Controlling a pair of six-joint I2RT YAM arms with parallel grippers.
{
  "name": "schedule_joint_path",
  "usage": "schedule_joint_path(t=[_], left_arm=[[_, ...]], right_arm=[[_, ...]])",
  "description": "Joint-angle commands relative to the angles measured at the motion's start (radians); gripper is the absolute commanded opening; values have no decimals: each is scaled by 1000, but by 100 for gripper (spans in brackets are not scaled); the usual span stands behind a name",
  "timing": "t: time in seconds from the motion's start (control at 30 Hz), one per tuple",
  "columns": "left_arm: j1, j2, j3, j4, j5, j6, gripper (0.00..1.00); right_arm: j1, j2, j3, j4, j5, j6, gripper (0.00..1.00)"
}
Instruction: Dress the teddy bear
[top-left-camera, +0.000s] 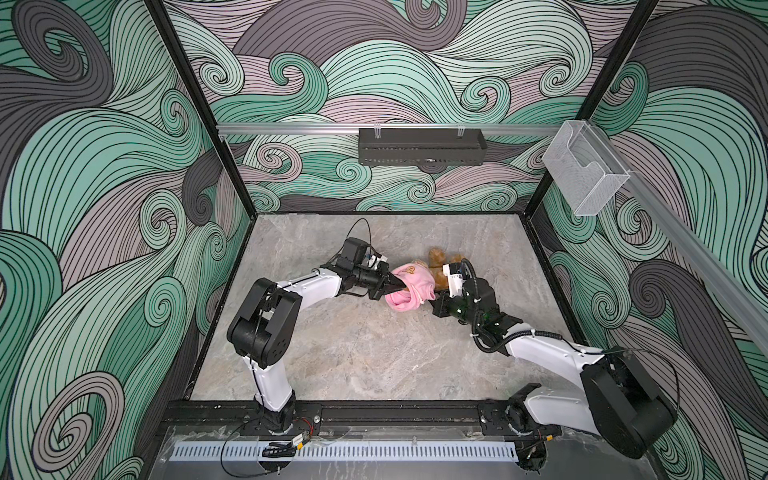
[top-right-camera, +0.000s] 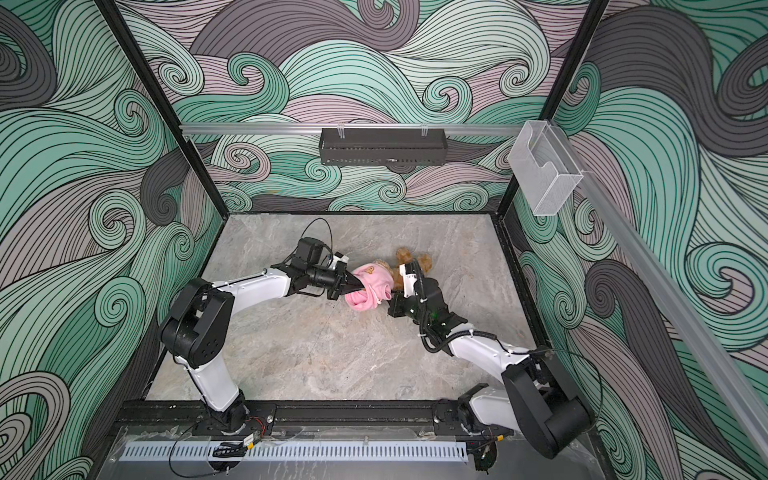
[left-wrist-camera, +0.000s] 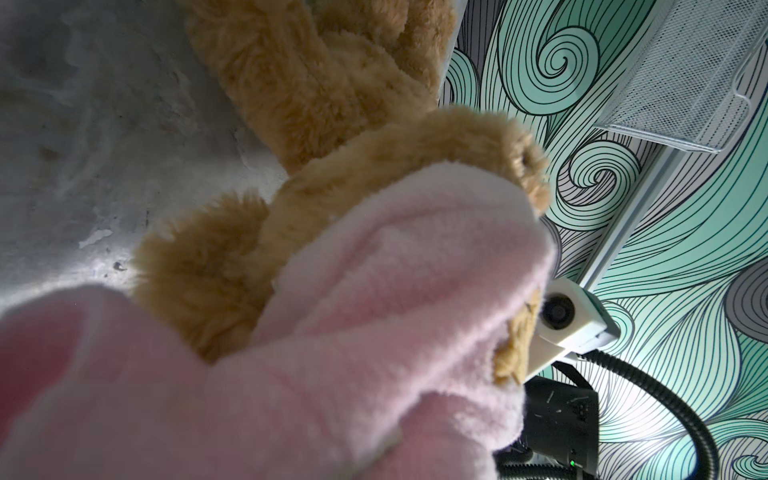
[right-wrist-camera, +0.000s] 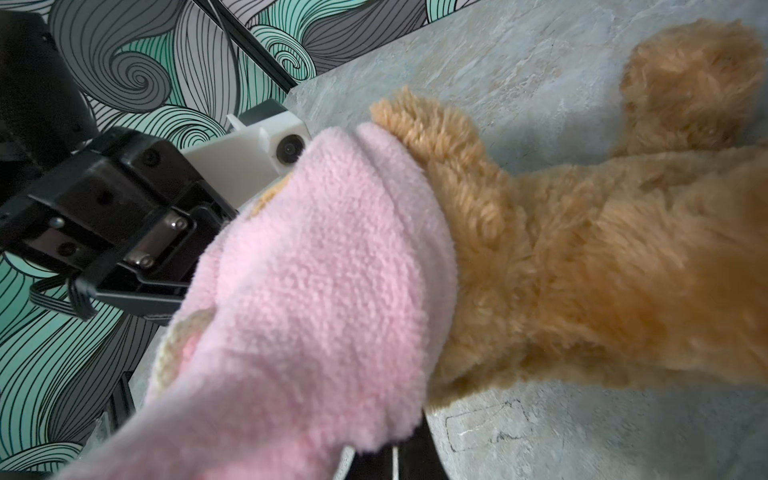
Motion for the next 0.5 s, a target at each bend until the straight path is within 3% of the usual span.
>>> schedule_joint_path(t=[0.0, 0.2, 0.37, 0.47], left_arm=[[62, -11, 12, -37, -2, 36, 0], [78, -24, -7, -18, -11, 31, 0], [71, -23, -5, -22, -11, 55, 0], [57, -55, 14, -117, -52, 162, 0]], right_arm=[[-78, -1, 24, -273, 118, -43, 0], [-112, -13, 81, -373, 44, -81, 4], [-113, -40, 55, -231, -112, -66, 3], [-112, -26, 49, -163, -132, -12, 3]])
